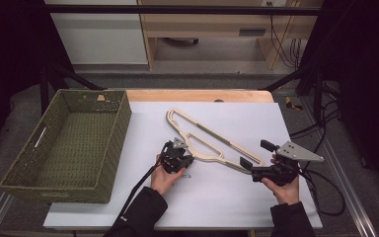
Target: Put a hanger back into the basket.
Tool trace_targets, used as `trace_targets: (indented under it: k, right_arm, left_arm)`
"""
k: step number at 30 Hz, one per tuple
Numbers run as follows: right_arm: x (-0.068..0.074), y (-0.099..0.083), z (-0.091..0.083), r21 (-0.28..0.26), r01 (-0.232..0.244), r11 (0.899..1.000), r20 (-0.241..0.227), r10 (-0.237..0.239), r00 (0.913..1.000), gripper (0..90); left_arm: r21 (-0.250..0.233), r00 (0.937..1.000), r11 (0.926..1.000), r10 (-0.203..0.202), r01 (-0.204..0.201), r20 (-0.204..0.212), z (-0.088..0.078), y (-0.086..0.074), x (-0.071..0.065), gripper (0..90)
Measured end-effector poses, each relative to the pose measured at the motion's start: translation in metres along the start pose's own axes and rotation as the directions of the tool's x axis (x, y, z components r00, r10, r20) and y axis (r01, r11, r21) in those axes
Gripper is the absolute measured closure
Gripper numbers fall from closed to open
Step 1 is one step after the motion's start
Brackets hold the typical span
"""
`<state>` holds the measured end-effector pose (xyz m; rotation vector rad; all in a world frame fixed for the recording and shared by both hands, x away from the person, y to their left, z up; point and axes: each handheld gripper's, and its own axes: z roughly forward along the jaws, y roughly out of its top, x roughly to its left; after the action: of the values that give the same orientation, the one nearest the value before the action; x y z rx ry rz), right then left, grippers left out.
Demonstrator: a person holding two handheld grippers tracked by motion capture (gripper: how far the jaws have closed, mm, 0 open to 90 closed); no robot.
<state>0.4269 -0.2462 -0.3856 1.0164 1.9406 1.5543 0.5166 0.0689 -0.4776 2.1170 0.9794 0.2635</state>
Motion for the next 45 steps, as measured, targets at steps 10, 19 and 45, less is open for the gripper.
trace_targets:
  k: [10,19,45]
  right_arm:
    - [0.001,-0.004,0.009,0.032,0.002,0.999,-0.007,-0.002,1.0000,3.3]
    - [0.005,-0.011,0.029,0.081,0.010,0.997,-0.040,-0.007,0.9992,5.7]
    - [0.034,-0.020,0.130,0.272,0.171,0.947,-0.157,-0.132,0.9789,28.0]
  left_arm:
    - [0.003,0.9994,0.9998,0.018,-0.017,-0.028,-0.007,0.006,-0.005,87.9]
    - [0.006,0.9965,0.9990,0.044,-0.044,-0.071,-0.021,0.011,-0.008,88.5]
    - [0.023,0.9842,0.9903,0.139,-0.137,-0.110,-0.061,0.035,-0.029,88.6]
